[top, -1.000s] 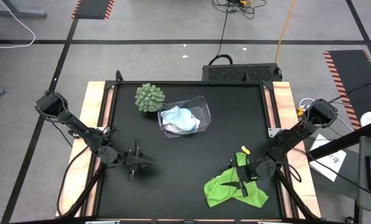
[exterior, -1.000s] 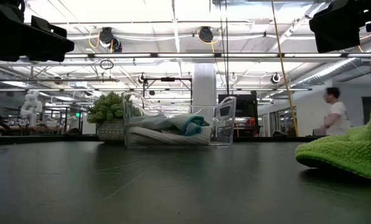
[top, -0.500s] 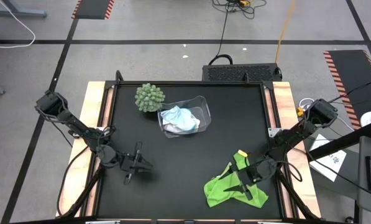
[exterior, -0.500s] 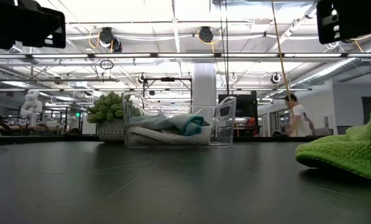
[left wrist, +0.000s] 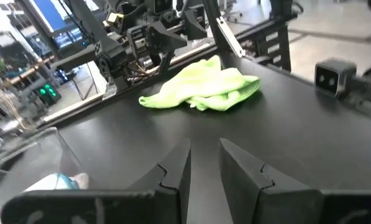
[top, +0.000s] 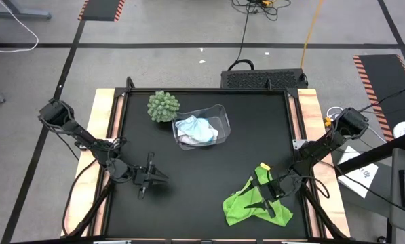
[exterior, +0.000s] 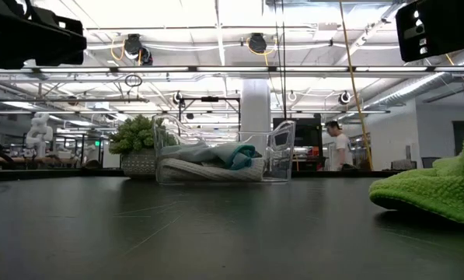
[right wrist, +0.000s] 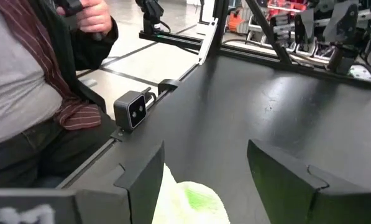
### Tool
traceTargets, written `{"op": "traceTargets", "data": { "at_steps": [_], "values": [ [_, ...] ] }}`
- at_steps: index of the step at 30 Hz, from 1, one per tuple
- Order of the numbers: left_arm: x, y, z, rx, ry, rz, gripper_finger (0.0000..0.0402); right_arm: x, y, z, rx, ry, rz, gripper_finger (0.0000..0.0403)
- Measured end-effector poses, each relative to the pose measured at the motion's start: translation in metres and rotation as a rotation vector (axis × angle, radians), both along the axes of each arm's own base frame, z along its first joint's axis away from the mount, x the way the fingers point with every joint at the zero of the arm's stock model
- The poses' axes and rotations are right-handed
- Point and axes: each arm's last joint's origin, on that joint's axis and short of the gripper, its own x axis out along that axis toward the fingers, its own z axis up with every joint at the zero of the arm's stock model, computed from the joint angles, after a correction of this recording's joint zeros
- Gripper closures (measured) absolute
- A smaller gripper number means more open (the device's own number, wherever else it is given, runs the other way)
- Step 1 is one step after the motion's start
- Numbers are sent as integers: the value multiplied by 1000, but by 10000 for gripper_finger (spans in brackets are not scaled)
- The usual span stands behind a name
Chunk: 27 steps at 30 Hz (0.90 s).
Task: Fold microfiber towels
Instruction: Fold the green towel
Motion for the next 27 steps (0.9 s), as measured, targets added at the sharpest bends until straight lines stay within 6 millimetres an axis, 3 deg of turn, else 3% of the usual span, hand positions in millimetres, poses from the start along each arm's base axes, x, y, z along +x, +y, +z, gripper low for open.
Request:
{"op": "traceTargets", "data": {
  "at_steps": [8,27],
  "values": [
    [0,0,1,-22,-8,5,316,2,1,-7,-48,1,7,181],
    [1,0,6,-125,-36,15,316,5,4,-12,22,9,-11,181]
  ]
}}
